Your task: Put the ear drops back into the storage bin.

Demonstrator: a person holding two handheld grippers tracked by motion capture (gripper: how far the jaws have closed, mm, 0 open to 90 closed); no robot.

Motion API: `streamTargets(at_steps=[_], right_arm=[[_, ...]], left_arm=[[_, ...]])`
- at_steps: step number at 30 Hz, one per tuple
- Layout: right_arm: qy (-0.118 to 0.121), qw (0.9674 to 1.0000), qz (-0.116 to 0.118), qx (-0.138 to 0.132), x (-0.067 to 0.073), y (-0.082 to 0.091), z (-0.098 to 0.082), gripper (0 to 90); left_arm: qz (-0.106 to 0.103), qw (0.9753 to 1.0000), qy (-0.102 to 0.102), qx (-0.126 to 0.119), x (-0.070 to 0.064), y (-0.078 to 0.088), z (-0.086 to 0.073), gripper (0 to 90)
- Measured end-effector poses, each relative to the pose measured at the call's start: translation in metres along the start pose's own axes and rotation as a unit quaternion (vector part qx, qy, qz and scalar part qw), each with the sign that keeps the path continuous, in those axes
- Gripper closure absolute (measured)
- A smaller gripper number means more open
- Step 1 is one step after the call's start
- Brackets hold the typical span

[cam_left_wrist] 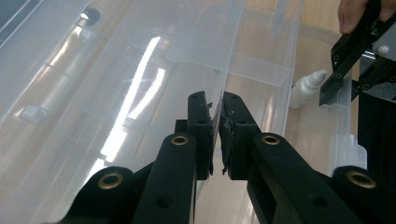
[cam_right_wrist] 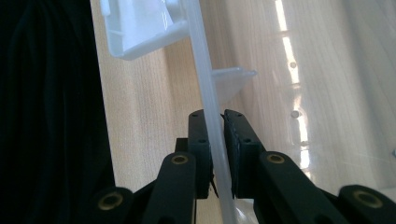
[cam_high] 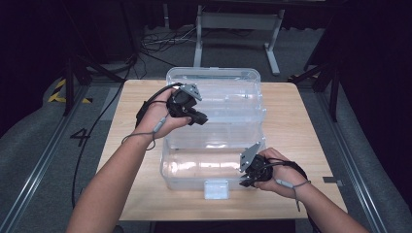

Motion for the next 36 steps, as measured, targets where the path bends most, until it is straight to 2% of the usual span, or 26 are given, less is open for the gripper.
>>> streamTargets(at_steps=[15,36], right_arm=[[-0.003,1.0,0.001,-0.003,0.0,0.0,-0.001,81.6],[-0.007,1.0,0.0,-0.006,0.001,0.0,-0.001,81.4]], left_arm=[[-0.003,0.9998,-0.017,0.004,-0.015,0.004,-0.002,84.4],[-0.01,0.9995,-0.03,0.003,-0.037,0.007,-0.007,85.2]])
Point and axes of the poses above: each handheld gripper's, and its own axes: y roughly backward along the jaws, z roughly out of its top, x roughly to its left, the point moved 8 cm from there along -y, roughly forward along the jaws, and after that the axes turned 12 degrees about -y, right-handed, at the moved point
